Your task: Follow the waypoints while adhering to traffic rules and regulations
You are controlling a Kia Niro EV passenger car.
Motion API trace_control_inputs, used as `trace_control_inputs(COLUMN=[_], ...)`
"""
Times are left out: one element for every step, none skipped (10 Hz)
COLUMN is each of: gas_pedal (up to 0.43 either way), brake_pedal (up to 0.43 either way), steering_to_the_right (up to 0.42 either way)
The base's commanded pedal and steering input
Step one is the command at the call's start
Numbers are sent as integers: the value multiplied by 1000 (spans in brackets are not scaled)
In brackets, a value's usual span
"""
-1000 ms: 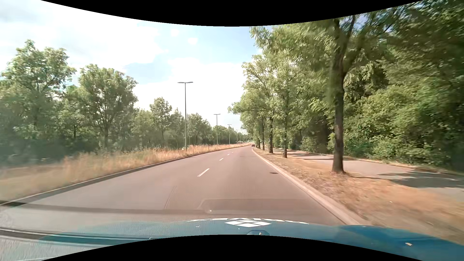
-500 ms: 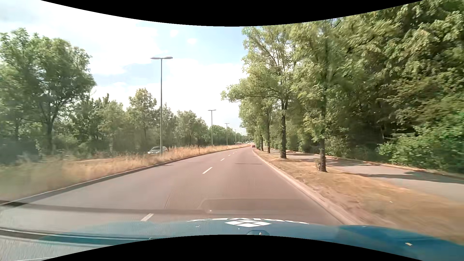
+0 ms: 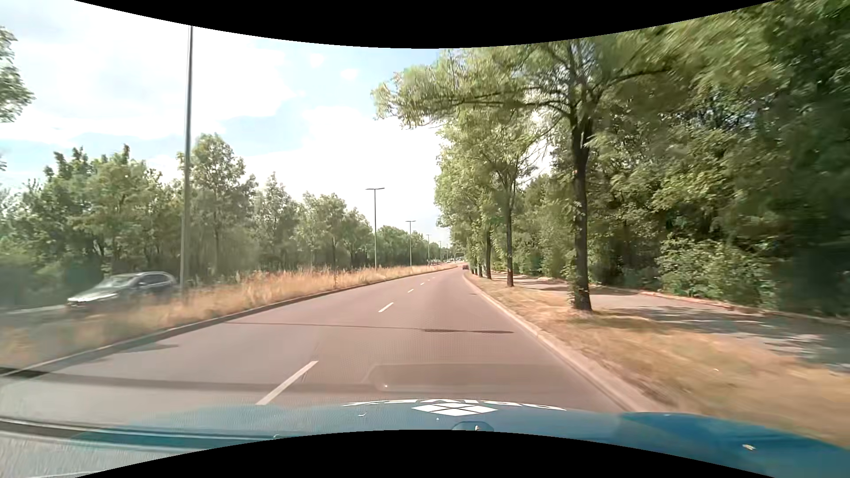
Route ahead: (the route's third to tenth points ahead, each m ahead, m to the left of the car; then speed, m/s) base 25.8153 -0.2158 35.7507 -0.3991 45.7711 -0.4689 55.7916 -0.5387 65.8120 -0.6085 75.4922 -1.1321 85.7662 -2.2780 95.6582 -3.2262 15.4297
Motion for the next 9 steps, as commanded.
trace_control_inputs(gas_pedal=[157, 150, 150, 150, 150, 150, 150, 150, 150], brake_pedal=[0, 0, 0, 0, 0, 0, 0, 0, 0], steering_to_the_right=[1, 1, 1, 1, 1, 1, 1, 1, 2])
